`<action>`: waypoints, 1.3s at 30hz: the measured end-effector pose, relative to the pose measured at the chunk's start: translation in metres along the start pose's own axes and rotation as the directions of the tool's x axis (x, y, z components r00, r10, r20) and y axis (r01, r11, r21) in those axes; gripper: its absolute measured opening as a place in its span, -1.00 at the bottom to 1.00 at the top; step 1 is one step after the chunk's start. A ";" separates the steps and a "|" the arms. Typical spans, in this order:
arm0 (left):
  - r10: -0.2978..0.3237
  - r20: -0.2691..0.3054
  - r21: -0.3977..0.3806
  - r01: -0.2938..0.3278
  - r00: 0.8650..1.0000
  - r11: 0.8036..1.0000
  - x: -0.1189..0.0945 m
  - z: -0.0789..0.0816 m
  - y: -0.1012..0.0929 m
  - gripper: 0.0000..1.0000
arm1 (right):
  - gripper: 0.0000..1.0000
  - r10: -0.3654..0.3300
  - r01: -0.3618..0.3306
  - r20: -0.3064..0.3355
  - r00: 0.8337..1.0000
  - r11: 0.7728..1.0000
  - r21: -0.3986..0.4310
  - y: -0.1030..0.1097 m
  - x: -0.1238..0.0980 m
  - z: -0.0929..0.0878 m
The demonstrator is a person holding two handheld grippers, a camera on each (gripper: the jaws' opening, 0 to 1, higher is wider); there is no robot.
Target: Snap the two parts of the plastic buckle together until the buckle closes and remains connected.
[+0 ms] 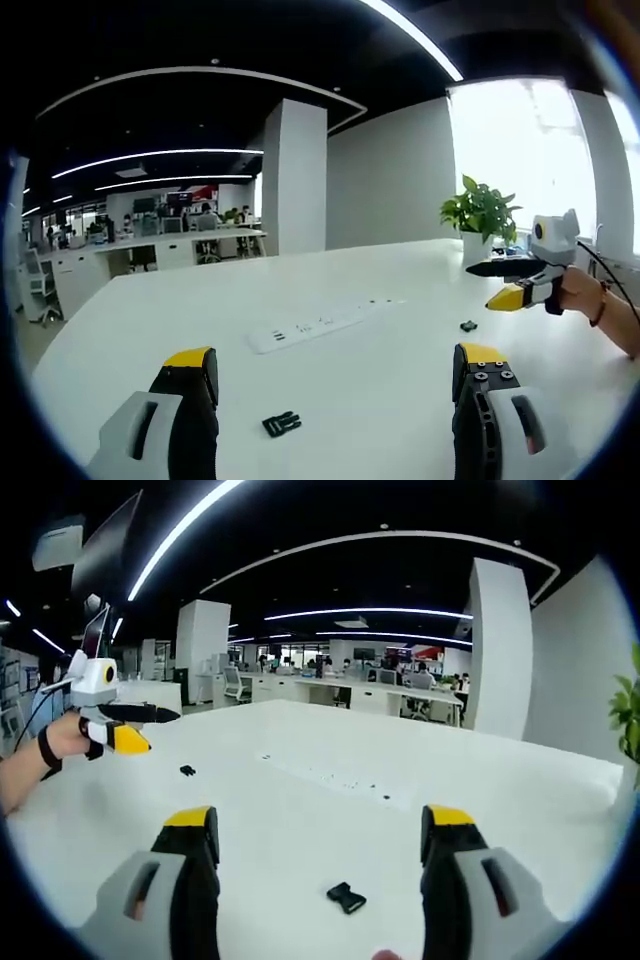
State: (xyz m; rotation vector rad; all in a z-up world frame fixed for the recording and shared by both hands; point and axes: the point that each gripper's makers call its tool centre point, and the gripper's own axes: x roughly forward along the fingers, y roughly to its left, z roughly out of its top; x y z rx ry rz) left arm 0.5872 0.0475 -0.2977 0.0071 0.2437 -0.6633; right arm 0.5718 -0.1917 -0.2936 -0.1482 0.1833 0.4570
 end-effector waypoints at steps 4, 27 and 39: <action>0.001 -0.004 -0.005 -0.001 1.000 1.000 0.000 -0.002 0.001 0.99 | 0.65 -0.002 0.002 -0.012 1.000 1.000 0.007 -0.003 0.001 -0.005; 0.009 -0.039 -0.014 -0.010 0.999 1.000 0.000 -0.015 0.006 0.99 | 0.61 0.001 0.000 -0.069 0.998 1.000 0.022 -0.006 0.002 -0.029; 0.000 -0.024 -0.028 0.000 1.000 1.000 -0.002 -0.014 0.007 0.99 | 0.58 0.011 -0.010 -0.101 0.995 1.000 0.012 -0.003 0.005 -0.042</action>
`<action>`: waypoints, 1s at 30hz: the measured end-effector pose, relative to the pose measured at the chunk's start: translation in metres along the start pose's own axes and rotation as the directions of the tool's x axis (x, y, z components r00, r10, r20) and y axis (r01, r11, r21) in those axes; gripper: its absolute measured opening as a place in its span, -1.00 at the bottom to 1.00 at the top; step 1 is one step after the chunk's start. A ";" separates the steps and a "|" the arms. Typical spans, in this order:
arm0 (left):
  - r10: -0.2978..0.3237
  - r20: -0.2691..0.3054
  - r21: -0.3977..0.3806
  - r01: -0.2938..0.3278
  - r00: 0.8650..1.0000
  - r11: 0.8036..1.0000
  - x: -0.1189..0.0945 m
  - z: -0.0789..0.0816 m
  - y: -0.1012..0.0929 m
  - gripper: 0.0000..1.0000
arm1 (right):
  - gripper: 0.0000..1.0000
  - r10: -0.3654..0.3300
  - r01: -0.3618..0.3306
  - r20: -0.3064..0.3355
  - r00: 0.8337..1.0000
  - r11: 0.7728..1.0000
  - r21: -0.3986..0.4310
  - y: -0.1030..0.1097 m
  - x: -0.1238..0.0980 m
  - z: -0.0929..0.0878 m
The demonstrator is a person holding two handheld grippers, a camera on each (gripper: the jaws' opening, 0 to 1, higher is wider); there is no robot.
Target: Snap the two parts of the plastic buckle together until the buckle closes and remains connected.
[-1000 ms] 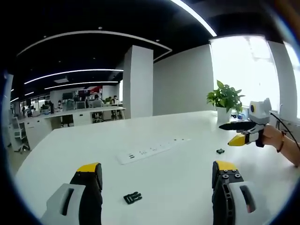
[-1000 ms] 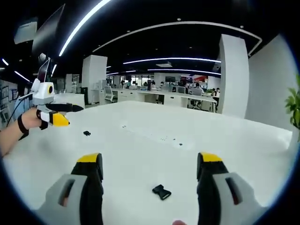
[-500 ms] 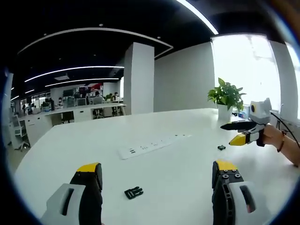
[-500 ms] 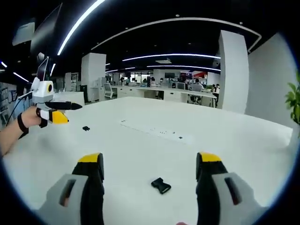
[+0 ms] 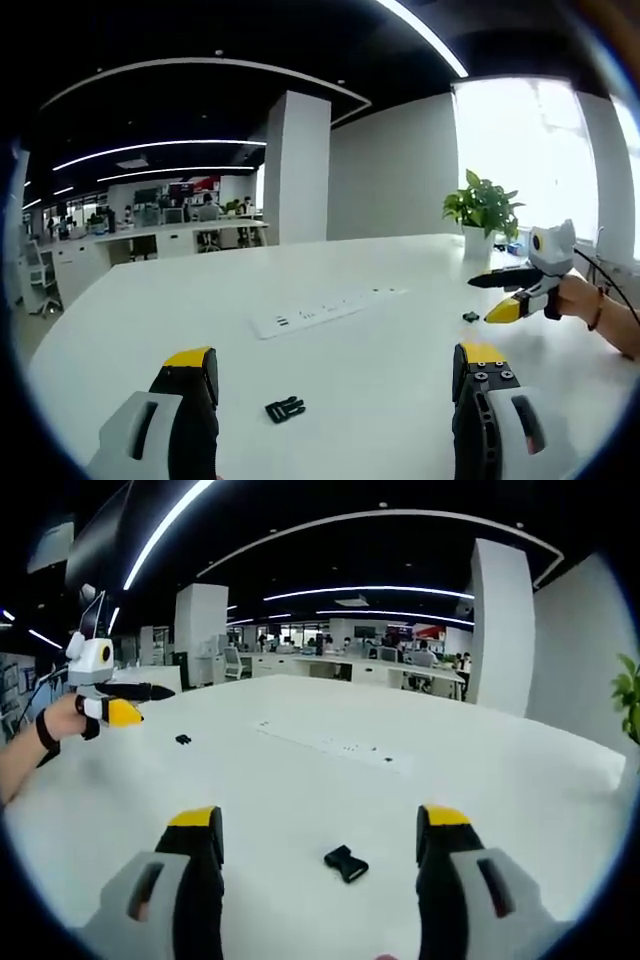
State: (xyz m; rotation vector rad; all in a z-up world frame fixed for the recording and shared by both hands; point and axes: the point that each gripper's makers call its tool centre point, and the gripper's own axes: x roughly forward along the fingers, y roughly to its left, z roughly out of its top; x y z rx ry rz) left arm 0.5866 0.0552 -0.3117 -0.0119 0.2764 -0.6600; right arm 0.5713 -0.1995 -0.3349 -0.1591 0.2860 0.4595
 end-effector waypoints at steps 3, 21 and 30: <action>0.006 0.008 -0.011 -0.006 1.000 1.000 -0.001 0.000 0.002 0.99 | 0.57 0.004 -0.004 -0.013 1.000 1.000 0.006 0.000 0.002 -0.007; 0.016 0.028 -0.003 -0.016 0.999 1.000 -0.006 0.009 0.004 0.99 | 0.52 0.014 -0.014 -0.049 0.999 1.000 0.010 -0.001 0.003 -0.023; 0.021 0.031 -0.006 -0.021 0.999 1.000 -0.007 0.011 0.006 0.99 | 0.52 0.013 -0.013 -0.068 0.998 1.000 0.003 0.000 0.004 -0.028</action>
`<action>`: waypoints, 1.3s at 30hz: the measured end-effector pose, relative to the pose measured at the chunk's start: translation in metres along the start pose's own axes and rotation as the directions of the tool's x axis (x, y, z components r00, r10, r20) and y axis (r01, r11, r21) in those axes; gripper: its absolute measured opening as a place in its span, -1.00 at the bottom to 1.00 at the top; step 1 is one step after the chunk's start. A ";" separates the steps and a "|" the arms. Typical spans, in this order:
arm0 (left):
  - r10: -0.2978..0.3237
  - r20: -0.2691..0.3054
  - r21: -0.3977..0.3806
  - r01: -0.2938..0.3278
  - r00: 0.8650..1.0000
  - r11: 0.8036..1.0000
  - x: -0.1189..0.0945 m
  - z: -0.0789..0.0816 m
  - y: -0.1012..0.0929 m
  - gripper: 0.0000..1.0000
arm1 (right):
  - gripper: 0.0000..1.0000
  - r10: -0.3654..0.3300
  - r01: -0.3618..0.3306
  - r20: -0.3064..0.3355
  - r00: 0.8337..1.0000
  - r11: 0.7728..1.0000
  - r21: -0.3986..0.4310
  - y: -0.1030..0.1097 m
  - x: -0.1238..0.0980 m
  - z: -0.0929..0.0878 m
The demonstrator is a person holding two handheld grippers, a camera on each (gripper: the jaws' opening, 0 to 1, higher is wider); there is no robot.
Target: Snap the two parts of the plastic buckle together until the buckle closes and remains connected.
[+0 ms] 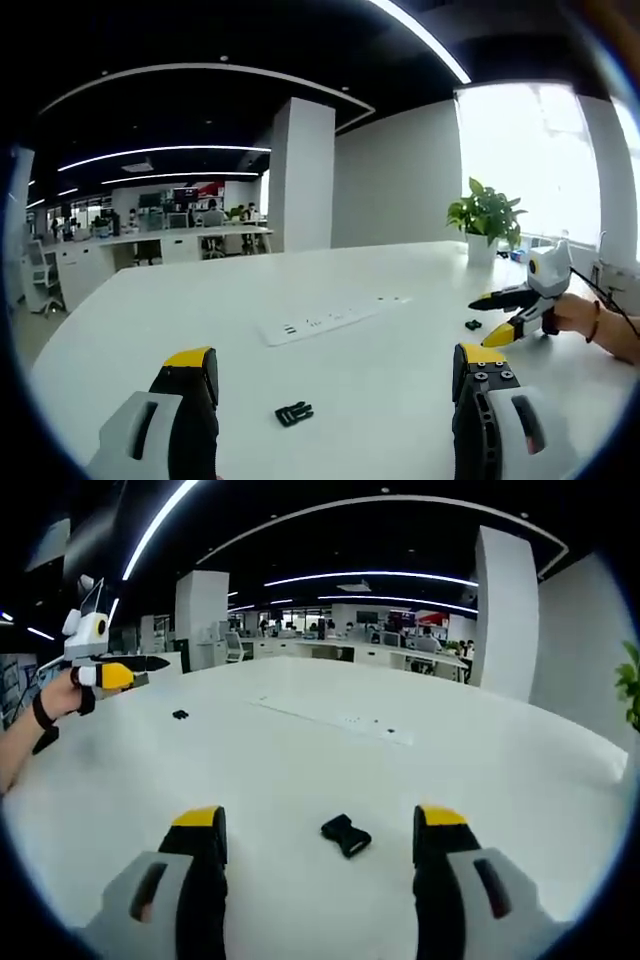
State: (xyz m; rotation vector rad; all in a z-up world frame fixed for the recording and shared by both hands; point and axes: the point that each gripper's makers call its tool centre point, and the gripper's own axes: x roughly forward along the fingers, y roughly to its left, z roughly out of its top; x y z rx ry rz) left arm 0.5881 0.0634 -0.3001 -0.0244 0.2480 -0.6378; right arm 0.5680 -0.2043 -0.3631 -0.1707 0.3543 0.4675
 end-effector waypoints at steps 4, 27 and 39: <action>0.001 -0.001 -0.003 -0.001 1.000 1.000 -0.001 0.000 0.001 0.99 | 0.52 0.000 0.000 0.002 1.000 1.000 -0.003 0.000 0.000 0.001; 0.003 0.005 0.000 -0.003 1.000 1.000 -0.005 0.003 0.001 0.99 | 0.34 0.024 -0.024 -0.043 0.999 1.000 0.007 0.003 0.003 -0.010; -0.003 -0.024 -0.004 0.003 1.000 1.000 -0.003 -0.007 0.000 0.99 | 0.21 0.052 -0.051 -0.039 0.998 0.998 0.021 0.010 0.003 -0.010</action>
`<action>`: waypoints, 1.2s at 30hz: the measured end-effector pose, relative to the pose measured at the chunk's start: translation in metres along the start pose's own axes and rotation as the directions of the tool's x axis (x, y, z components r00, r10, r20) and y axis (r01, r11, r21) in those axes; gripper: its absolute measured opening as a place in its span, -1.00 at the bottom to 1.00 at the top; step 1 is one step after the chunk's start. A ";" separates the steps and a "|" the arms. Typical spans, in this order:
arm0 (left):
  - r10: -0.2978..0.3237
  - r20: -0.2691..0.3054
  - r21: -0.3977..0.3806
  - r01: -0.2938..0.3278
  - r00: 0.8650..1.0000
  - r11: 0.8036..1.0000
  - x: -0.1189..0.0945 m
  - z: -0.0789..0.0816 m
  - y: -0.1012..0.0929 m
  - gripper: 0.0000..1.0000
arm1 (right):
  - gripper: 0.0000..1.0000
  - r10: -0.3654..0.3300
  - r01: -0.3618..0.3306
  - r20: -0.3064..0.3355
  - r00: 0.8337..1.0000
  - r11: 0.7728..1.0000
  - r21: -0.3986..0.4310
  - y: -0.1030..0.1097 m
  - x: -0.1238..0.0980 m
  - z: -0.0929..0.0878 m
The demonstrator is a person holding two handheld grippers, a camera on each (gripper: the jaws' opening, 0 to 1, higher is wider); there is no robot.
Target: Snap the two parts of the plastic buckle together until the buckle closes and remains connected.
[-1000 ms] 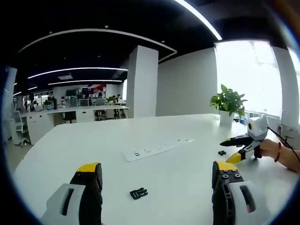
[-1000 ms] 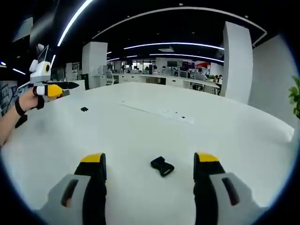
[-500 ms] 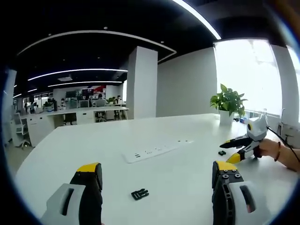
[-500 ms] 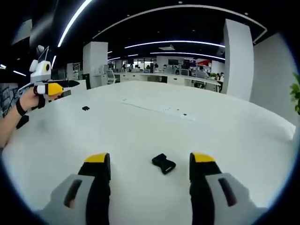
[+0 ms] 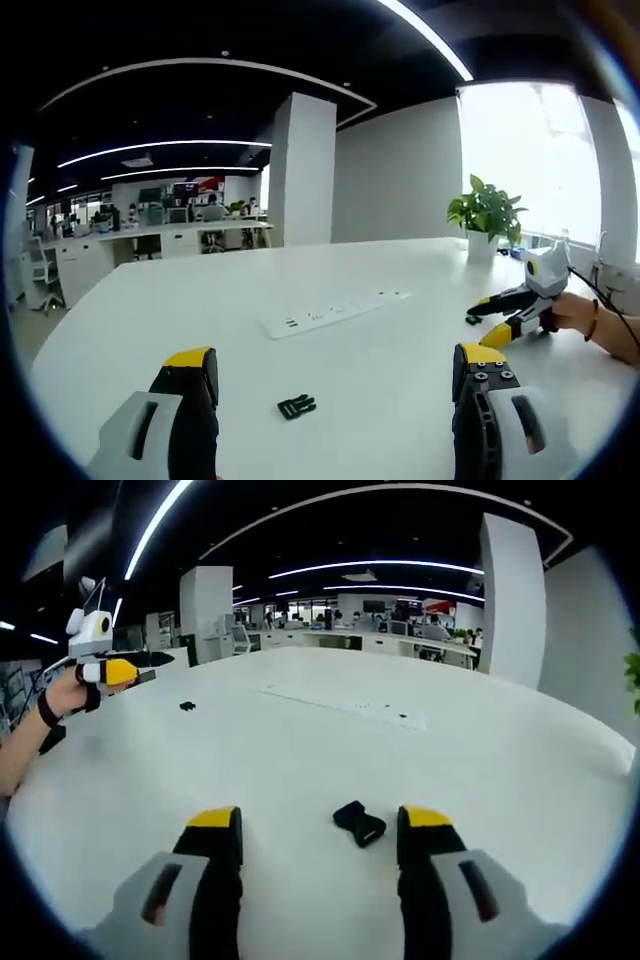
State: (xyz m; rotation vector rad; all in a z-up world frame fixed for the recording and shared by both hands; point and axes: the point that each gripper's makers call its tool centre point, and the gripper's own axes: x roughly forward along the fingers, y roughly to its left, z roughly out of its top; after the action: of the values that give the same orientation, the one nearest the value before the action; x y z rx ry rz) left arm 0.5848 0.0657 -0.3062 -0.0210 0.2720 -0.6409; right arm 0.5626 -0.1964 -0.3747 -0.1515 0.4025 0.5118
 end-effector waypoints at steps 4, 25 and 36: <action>-0.006 0.002 -0.008 0.006 1.000 1.000 0.000 0.000 -0.001 0.99 | 0.09 0.007 -0.007 0.002 1.000 1.000 -0.005 0.002 0.000 0.001; -0.019 0.018 -0.016 0.020 1.000 1.000 -0.003 0.005 -0.005 0.99 | -0.30 0.007 -0.007 0.013 1.000 1.000 -0.018 0.002 0.001 0.003; -0.018 0.001 0.007 0.018 1.000 1.000 0.000 0.002 -0.005 0.99 | -0.58 -0.003 0.004 0.025 1.000 1.000 -0.021 0.002 -0.001 0.000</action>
State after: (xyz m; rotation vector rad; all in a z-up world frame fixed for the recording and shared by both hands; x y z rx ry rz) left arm 0.5826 0.0614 -0.3040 -0.0168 0.2692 -0.6600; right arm 0.5603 -0.1949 -0.3742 -0.1659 0.3730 0.5139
